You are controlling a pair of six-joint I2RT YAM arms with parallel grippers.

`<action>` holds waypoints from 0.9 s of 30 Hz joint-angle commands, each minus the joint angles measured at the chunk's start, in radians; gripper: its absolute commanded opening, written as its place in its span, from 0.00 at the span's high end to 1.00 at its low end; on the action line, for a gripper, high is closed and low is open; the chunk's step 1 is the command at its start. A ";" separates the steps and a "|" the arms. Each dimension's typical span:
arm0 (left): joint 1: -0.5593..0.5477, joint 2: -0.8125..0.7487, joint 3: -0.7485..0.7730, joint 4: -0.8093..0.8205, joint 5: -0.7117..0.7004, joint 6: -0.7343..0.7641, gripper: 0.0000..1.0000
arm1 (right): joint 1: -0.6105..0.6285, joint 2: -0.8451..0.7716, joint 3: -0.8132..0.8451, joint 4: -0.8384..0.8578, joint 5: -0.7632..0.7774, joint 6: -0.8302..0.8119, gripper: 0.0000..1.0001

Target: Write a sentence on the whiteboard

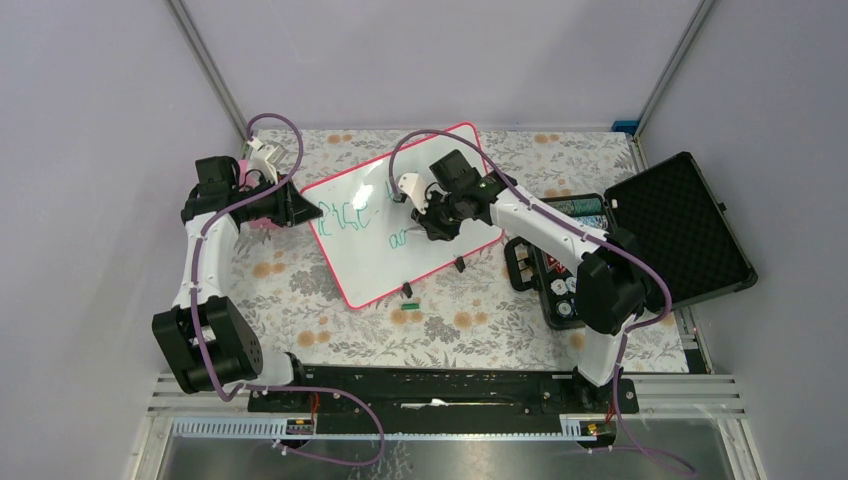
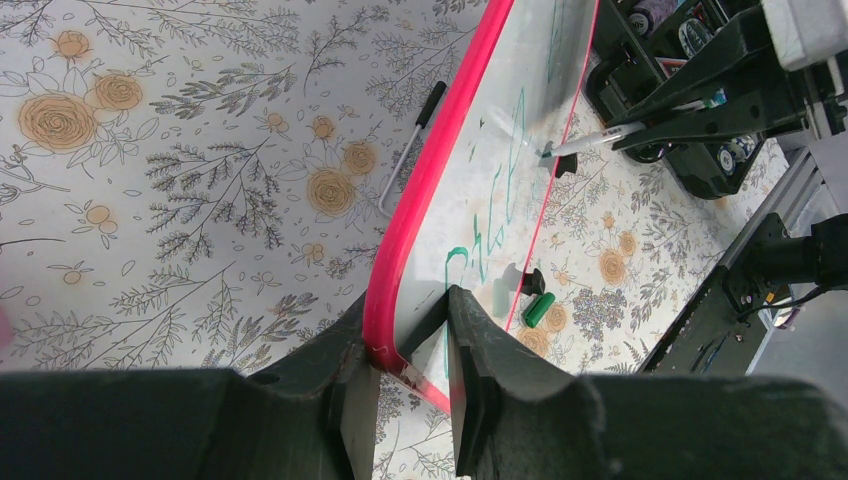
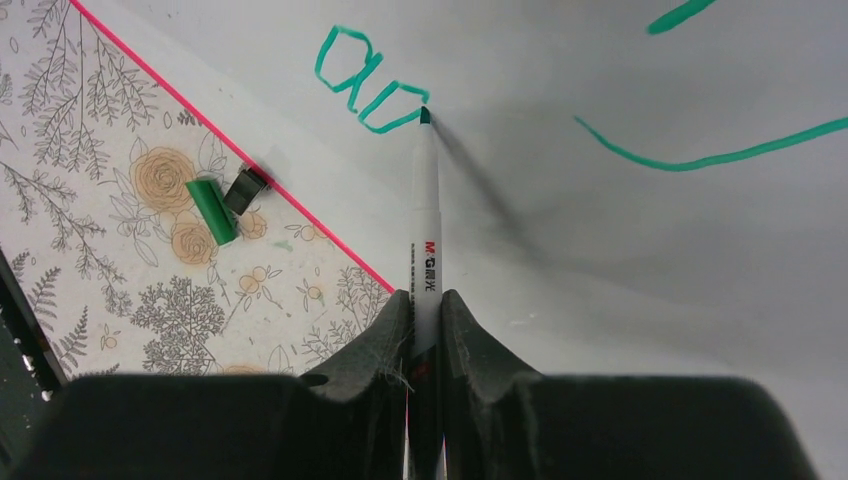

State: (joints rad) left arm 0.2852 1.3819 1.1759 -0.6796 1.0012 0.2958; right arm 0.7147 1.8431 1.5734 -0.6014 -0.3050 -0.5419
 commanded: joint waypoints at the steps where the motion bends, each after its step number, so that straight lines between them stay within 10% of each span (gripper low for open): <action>1: -0.010 -0.027 0.005 0.024 -0.019 0.055 1.00 | -0.014 0.003 0.062 0.014 0.038 -0.006 1.00; 27: -0.009 -0.029 -0.002 0.023 -0.022 0.060 1.00 | -0.005 -0.027 -0.063 0.001 -0.027 -0.004 1.00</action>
State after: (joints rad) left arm 0.2852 1.3819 1.1759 -0.6800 1.0008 0.2958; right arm 0.7101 1.8458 1.5360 -0.6083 -0.3328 -0.5415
